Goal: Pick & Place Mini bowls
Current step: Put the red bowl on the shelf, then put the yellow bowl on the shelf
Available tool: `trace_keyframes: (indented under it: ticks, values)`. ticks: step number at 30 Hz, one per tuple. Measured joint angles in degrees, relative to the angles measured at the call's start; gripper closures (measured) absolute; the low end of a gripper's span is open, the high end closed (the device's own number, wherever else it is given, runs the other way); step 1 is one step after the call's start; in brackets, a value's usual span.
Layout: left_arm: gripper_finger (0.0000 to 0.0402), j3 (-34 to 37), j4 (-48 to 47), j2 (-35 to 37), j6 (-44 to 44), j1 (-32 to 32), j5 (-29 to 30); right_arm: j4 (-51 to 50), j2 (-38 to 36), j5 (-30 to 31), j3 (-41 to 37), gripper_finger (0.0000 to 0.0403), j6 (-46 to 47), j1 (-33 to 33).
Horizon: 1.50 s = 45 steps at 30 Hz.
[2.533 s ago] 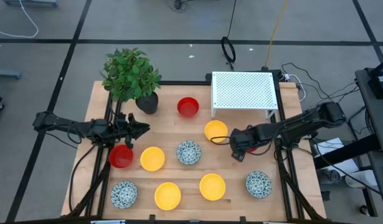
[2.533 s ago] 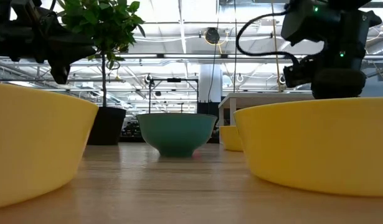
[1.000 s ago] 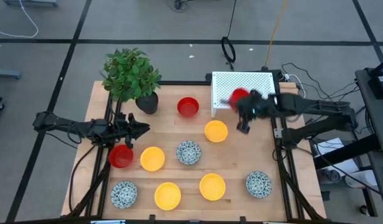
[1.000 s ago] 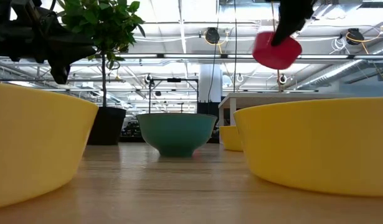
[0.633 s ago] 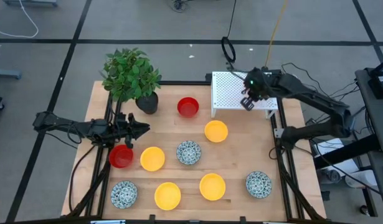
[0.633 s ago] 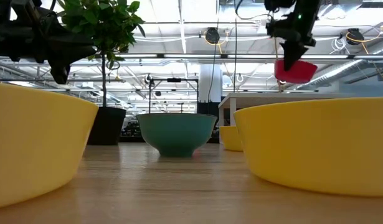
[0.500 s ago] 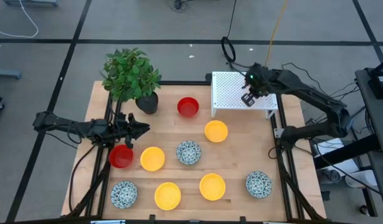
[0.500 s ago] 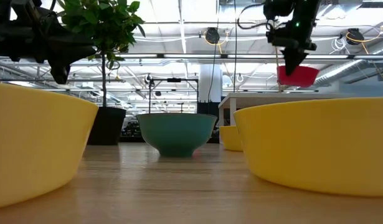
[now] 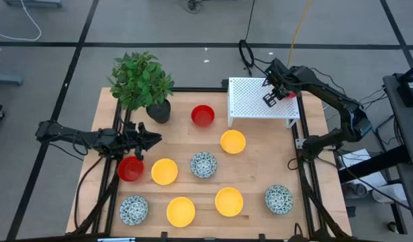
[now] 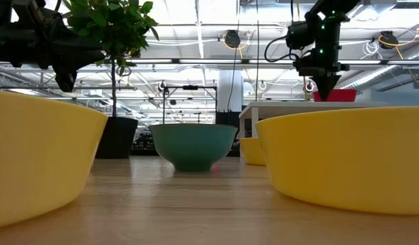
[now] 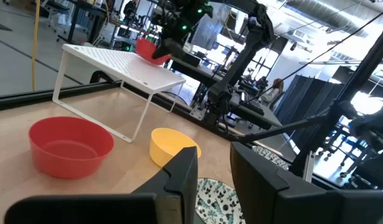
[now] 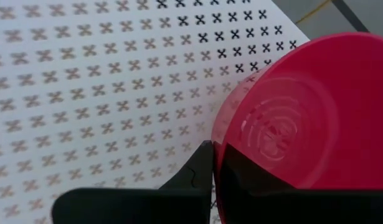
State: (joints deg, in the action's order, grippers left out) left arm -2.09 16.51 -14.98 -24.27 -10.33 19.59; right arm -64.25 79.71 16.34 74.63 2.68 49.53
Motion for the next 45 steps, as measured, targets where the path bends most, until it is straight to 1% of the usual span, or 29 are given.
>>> trace_keyframes:
  ticks: [7,12,17,19,23,26,28,29,31,33,35,39,41,43,45]
  values:
    - [0.0304,0.0,0.0,0.0,0.0,0.0,0.0,2.1,-0.1,0.1,0.0,0.0367,-0.4,2.1]
    - [0.0304,0.0,0.0,0.0,0.0,0.0,0.0,4.5,-1.9,0.0,0.0,0.0322,-0.8,2.3]
    - [0.0304,0.0,0.0,0.0,0.0,0.0,0.0,4.7,-5.9,-0.5,0.0,0.0274,-0.3,1.5]
    - [0.0304,0.0,0.0,0.0,0.0,0.0,0.0,4.4,-8.2,-4.3,0.0,0.0261,0.4,0.5]
    - [0.0304,0.0,0.0,0.0,0.0,0.0,0.0,4.7,-12.0,-16.1,0.0,0.0255,-1.1,-2.7]
    - [0.0304,0.0,0.0,0.0,0.0,0.0,0.0,4.4,-14.4,-23.5,0.0,0.0265,-3.0,-7.5]
    - [0.0304,0.0,0.0,0.0,0.0,0.0,0.0,4.3,-15.7,-28.4,0.0,0.0274,-3.4,-12.3]
    - [0.0304,0.0,0.0,0.0,0.0,0.0,0.0,4.4,-16.2,-30.0,0.0,0.0278,-3.3,-15.0]
    - [0.0304,0.0,0.0,0.0,0.0,0.0,0.0,5.3,-16.7,-31.5,0.0,0.0284,-2.8,-21.1]
    - [0.0304,0.0,0.0,0.0,0.0,0.0,0.0,7.0,-16.6,-31.5,0.0,0.0289,-2.3,-27.4]
    - [0.0304,0.0,0.0,0.0,0.0,0.0,0.0,11.2,-16.1,-31.4,-0.9,0.0293,-2.4,-33.3]
    - [0.0304,0.0,0.0,0.0,0.0,0.0,0.0,26.6,-15.8,-31.4,-7.8,0.0298,-6.7,-43.2]
    - [0.0304,0.0,0.0,0.0,0.0,0.0,0.0,36.5,-15.4,-29.8,-12.5,0.0295,-7.7,-46.5]
    - [0.0304,0.0,0.0,0.0,0.0,0.0,0.0,43.3,-14.8,-26.3,-16.7,0.0289,-5.2,-48.7]
    - [0.0304,0.0,0.0,0.0,0.0,0.0,0.0,47.7,-13.5,-23.8,-20.1,0.0278,-1.4,-49.9]
